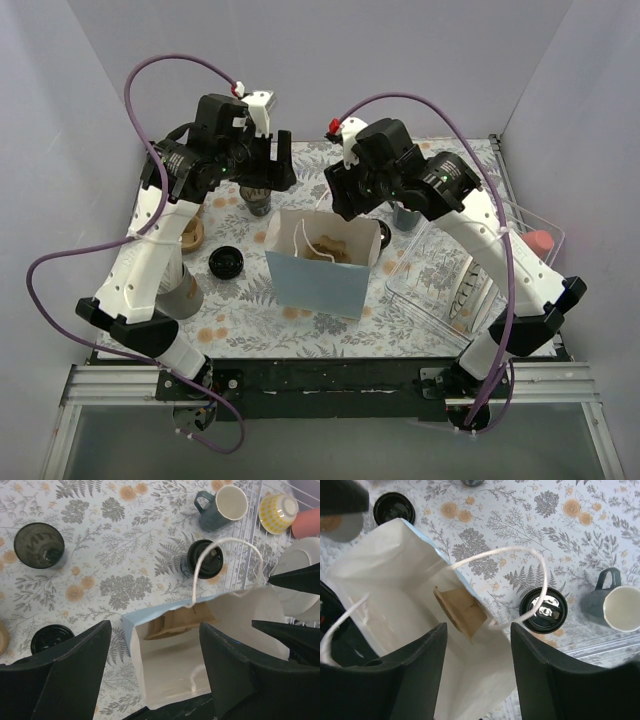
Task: Pack the takeout coffee
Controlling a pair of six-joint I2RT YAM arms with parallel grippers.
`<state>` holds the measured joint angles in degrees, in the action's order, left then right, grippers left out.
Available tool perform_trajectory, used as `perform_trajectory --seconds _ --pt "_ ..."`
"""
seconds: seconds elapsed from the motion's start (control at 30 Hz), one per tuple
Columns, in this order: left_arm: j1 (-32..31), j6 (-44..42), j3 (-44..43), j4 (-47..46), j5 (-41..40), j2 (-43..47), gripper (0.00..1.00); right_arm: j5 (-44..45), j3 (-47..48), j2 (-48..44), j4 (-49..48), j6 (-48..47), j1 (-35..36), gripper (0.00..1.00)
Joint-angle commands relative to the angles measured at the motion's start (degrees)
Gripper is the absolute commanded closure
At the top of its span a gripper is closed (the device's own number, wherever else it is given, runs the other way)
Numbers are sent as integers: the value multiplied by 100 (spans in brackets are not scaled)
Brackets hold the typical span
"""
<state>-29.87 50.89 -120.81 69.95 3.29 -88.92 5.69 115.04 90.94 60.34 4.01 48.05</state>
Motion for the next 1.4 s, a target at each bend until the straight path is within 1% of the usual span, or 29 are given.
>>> perform_trajectory --seconds 0.0,0.03,0.07,0.13,0.17,0.2,0.27,0.33,0.37,0.5,0.6,0.67,0.7,0.73,0.77,0.8,0.83,0.87,0.9,0.93,0.97,1.03,1.07,1.17,1.27,1.3,1.37 --pt "-133 70 -91 123 199 51 30 283 -95 -436 83 1425 -15 41" --pt "-133 139 -126 167 155 33 30 231 -218 -576 75 1601 -15 42" --pt "-133 227 -100 237 41 33 30 109 -541 -664 -117 1568 -15 43" --pt "-133 578 84 378 -249 33 30 -207 -964 -953 -416 1140 -15 45" --pt "-133 736 171 544 -546 24 30 -279 -1123 -1033 -652 963 -15 45" --pt "-133 1094 581 589 -697 172 31 -245 -1403 -1191 -803 613 -15 45" --pt "-142 1334 926 625 -698 392 31 -270 -1546 -1271 -1049 400 2 45" --pt "-133 1440 1033 764 -821 481 31 -218 -1651 -1359 -1199 241 20 45" --pt "-133 1450 1086 826 -882 551 30 -140 -1695 -1333 -1165 284 29 46" --pt "-133 1397 1349 906 -1128 657 28 764 -1617 -1201 -612 985 29 45" --pt "-133 1336 1499 827 -1146 675 28 1064 -1626 -1236 -444 1163 29 44" --pt "-133 1301 1779 626 -1042 701 31 1170 -1608 -1297 -470 1164 29 44" --pt "-133 1231 1876 520 -919 736 32 1110 -1591 -1315 -514 1094 29 44" --pt "-133 1091 1990 302 -744 745 39 1014 -1556 -1315 -575 997 29 43" --pt "-133 1081 2018 213 -577 736 43 960 -1546 -1324 -549 953 20 43" --pt "-133 1072 2053 73 -453 728 49 1012 -1538 -1315 -488 1013 20 43" --pt "-133 1020 2114 10 -356 754 62 1082 -1485 -1298 -227 1118 20 43" --pt "-142 1002 2158 -51 -77 771 68 1144 -1494 -1306 -102 1407 20 42" --pt "-133 1001 2193 -148 -4 798 72 1153 -1520 -1333 12 1531 20 41" --pt "-133 993 2246 -210 40 850 76 1110 -1590 -1359 126 1663 20 40" --pt "-142 984 2394 -288 84 981 82 1066 -1799 -1472 136 1856 20 40" --pt "-133 966 2536 -578 207 1131 91 917 -2081 -1596 93 2033 20 39" --pt "-133 940 2676 -701 251 1306 99 872 -2335 -1692 66 2129 20 39" --pt "-133 949 2914 -1237 365 1553 100 793 -2347 -1737 14 2131 20 39" --pt "-142 826 3265 -1957 400 1922 100 924 -1785 -1615 -31 1929 11 40" --pt "-142 721 3457 -2368 374 2132 100 1003 -1375 -1562 -5 1876 20 39" --pt "-133 676 3704 -2731 330 2335 100 1065 -1021 -1413 31 1770 20 39"
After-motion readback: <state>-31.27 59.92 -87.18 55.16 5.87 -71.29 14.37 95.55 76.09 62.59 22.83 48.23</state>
